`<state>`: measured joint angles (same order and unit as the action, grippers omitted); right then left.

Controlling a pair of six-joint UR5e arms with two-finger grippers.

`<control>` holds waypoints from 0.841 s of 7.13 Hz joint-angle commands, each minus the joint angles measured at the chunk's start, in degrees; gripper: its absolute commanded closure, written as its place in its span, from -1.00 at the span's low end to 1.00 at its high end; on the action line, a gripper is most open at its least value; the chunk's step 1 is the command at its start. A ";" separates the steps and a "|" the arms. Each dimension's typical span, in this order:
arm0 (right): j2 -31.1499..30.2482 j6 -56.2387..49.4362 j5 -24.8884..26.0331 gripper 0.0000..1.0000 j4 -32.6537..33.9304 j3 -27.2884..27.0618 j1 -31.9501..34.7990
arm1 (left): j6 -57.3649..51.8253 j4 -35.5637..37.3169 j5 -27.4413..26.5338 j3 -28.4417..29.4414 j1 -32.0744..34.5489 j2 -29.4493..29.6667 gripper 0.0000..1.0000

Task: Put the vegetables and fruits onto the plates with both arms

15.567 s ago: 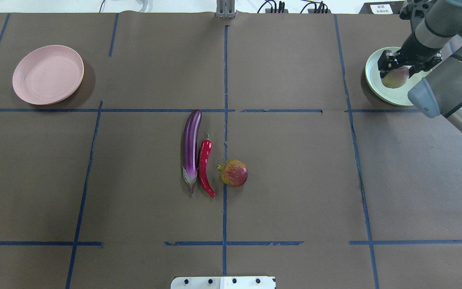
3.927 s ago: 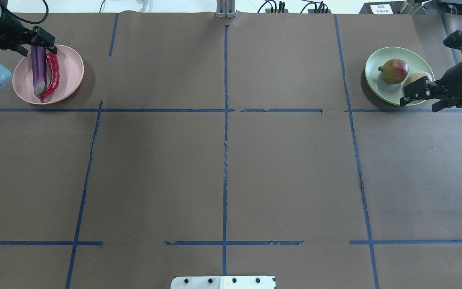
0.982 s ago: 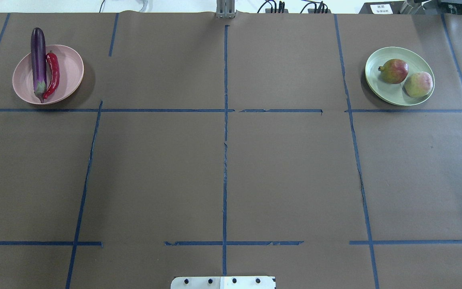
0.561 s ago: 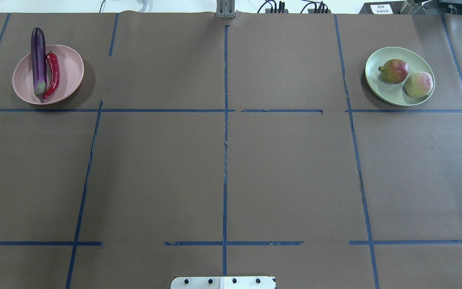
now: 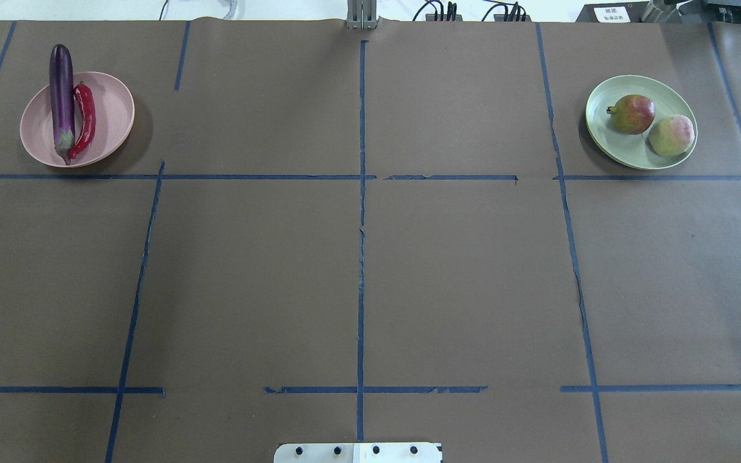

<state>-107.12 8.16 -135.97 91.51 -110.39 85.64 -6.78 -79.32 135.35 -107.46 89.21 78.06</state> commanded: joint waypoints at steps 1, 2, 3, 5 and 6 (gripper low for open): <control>-0.01 1.96 0.62 -1.00 -0.36 -1.40 -1.97 | 0.01 0.04 -0.09 0.32 -0.09 0.51 -1.00; -0.28 -2.66 1.14 -1.00 -0.19 -1.49 -1.97 | 0.01 0.13 -0.17 0.50 -0.09 0.69 -1.00; -0.28 -3.49 1.41 -1.00 -0.10 -1.50 -1.97 | 0.01 0.13 -0.17 0.50 -0.09 0.69 -1.00; -0.28 -6.99 1.50 -1.00 -0.01 -1.41 -1.97 | 0.01 0.31 -0.17 0.59 -0.09 0.61 -1.00; -0.36 -7.97 1.50 -1.00 -0.01 -1.41 -1.97 | 0.01 0.31 -0.17 0.59 -0.09 0.61 -1.00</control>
<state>-107.43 2.03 -134.50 91.44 -111.83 83.68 -6.77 -79.04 135.18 -106.91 89.12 78.67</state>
